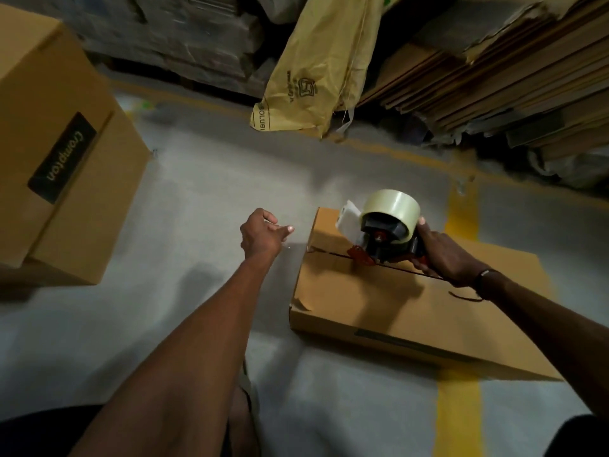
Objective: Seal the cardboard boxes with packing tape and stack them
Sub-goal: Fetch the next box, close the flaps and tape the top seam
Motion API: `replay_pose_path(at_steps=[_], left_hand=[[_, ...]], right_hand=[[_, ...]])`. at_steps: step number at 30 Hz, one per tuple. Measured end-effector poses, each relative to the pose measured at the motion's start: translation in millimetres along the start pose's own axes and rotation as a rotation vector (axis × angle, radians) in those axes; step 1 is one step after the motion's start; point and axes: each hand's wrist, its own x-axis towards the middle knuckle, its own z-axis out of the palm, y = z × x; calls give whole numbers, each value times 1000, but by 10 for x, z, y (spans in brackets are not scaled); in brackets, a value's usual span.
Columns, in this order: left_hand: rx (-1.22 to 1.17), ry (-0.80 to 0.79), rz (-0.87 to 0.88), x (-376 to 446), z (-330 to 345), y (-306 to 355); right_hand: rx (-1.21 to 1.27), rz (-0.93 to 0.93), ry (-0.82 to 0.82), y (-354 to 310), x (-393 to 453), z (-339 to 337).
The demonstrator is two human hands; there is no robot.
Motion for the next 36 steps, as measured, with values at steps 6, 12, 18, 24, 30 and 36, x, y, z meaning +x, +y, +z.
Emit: replay_pose_path(at_steps=[6,12,18,24,30,36], left_hand=[[41,-6,3,34,142,-232],[41,3,-24,66,212,-317],[63,17,-12,89,278,-329],[47,16,-59,113,382,-462],[-118,7,-136,41,560,-682],[-84,-14,-274,-107,702,-678]], right_hand=[[-139,-16,-13,147,180,110],[-227,-56,40,264,275,196],[-256,-107,41,370,325,225],[-243,-117,31,432,360,236],[-217,-127,40,456,379,228],[-243,-154,34,488,407,232]])
